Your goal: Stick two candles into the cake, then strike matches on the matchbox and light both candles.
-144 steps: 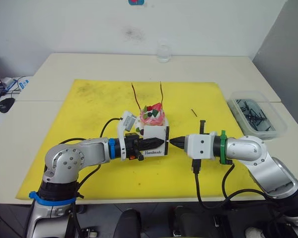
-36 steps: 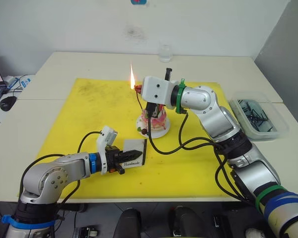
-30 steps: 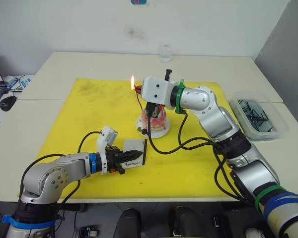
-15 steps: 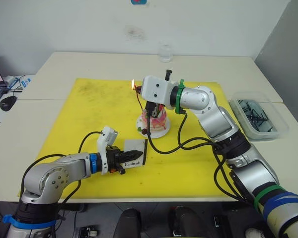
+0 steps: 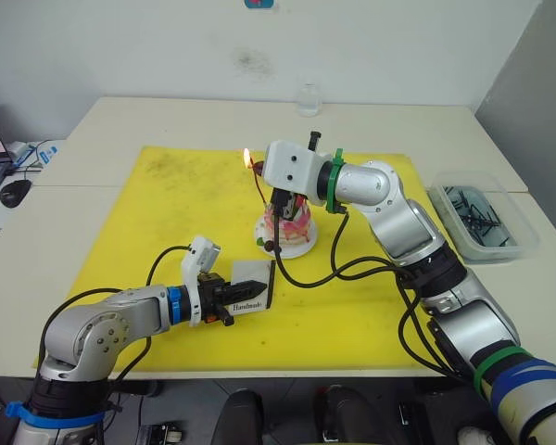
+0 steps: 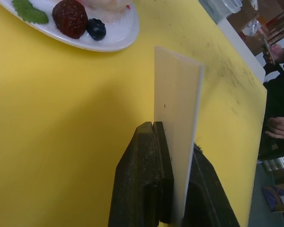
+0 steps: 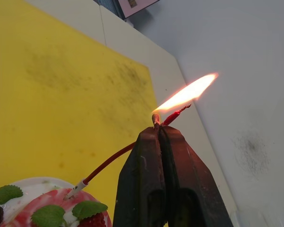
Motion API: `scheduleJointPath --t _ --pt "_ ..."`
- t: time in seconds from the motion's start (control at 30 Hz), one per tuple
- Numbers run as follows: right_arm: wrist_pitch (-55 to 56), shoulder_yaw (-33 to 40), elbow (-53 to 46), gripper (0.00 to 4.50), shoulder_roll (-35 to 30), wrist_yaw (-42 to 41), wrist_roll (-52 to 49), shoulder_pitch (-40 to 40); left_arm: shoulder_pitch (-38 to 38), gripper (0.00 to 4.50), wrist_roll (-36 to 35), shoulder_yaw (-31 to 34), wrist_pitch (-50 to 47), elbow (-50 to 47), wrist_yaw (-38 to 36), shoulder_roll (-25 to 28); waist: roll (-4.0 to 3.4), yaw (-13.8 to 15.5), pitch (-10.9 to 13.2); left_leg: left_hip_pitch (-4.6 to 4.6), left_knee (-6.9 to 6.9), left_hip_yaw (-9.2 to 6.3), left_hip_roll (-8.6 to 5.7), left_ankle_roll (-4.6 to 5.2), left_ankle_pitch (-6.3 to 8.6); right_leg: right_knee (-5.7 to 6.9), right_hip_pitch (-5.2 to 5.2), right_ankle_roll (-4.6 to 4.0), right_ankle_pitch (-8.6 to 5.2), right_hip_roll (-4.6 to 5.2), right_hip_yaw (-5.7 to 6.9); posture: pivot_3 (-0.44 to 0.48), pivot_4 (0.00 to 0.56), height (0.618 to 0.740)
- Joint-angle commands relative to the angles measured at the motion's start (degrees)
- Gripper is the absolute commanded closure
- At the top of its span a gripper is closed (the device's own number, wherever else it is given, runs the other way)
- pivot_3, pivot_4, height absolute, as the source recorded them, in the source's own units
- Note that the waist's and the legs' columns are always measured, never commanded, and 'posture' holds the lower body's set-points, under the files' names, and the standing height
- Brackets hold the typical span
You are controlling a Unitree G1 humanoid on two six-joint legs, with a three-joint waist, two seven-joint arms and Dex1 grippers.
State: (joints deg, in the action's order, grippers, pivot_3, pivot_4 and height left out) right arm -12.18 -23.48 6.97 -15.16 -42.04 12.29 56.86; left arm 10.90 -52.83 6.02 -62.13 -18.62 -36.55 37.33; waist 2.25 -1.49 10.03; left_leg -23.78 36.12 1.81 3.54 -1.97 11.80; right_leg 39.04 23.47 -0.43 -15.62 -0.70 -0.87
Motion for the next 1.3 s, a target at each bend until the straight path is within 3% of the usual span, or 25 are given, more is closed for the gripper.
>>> scheduleJointPath --t 0.03,0.57,0.73,1.0,1.13,1.3 --pt "0.1 2.19 -2.18 4.47 0.09 0.6 -0.39 1.58 0.85 4.5 -0.36 -0.38 0.12 -1.82 -0.15 -0.66 0.0 0.0 0.0 0.0 0.0 0.0 0.0 0.0 0.0 0.0 0.0 0.0 0.0 0.0 0.0 0.0 0.15 0.74" --pt "-1.0 2.9 -3.3 4.47 -0.13 0.31 -0.69 0.84 1.56 4.5 -0.25 -0.72 0.0 -1.45 -0.31 -0.71 0.0 0.0 0.0 0.0 0.0 0.0 0.0 0.0 0.0 -0.01 0.0 0.0 0.0 0.0 0.01 0.0 0.15 0.74" --pt "-3.51 3.65 -9.48 4.47 -1.44 -3.33 -3.43 -1.74 1.82 4.5 -0.24 -0.63 0.1 -1.2 -0.24 -0.84 -0.01 0.12 0.01 -0.02 0.0 -0.01 0.0 0.0 0.0 -0.02 0.0 0.01 0.0 0.0 0.01 0.0 0.15 0.74" --pt "-14.17 8.19 -26.01 4.47 -9.36 -10.02 -11.71 -9.28 1.86 4.5 -0.25 -0.6 -0.06 -1.42 -0.14 -1.08 -0.02 0.55 0.01 -0.04 0.0 -0.01 -0.01 0.0 0.0 -0.03 0.01 0.02 0.0 0.03 0.04 0.0 0.15 0.74" --pt "-23.85 17.13 -34.5 4.47 -19.14 -11.39 -15.51 -17.54 1.76 4.5 -0.57 -0.72 -0.26 -1.76 -0.16 -1.5 -0.01 1.42 0.01 -0.05 0.0 -0.02 -0.03 0.0 0.0 -0.08 -0.02 0.02 -0.01 0.04 0.07 0.0 0.15 0.74" --pt "-30.89 27.33 -36.59 4.47 -28.13 -8.83 -16.53 -27.16 1.39 4.5 -0.58 -1.07 -0.09 -1.76 -0.14 -2.26 -0.02 1.39 0.01 -0.05 -0.01 0.04 -0.07 0.01 0.01 -0.1 0.0 0.01 -0.02 0.09 0.02 0.0 0.15 0.74"
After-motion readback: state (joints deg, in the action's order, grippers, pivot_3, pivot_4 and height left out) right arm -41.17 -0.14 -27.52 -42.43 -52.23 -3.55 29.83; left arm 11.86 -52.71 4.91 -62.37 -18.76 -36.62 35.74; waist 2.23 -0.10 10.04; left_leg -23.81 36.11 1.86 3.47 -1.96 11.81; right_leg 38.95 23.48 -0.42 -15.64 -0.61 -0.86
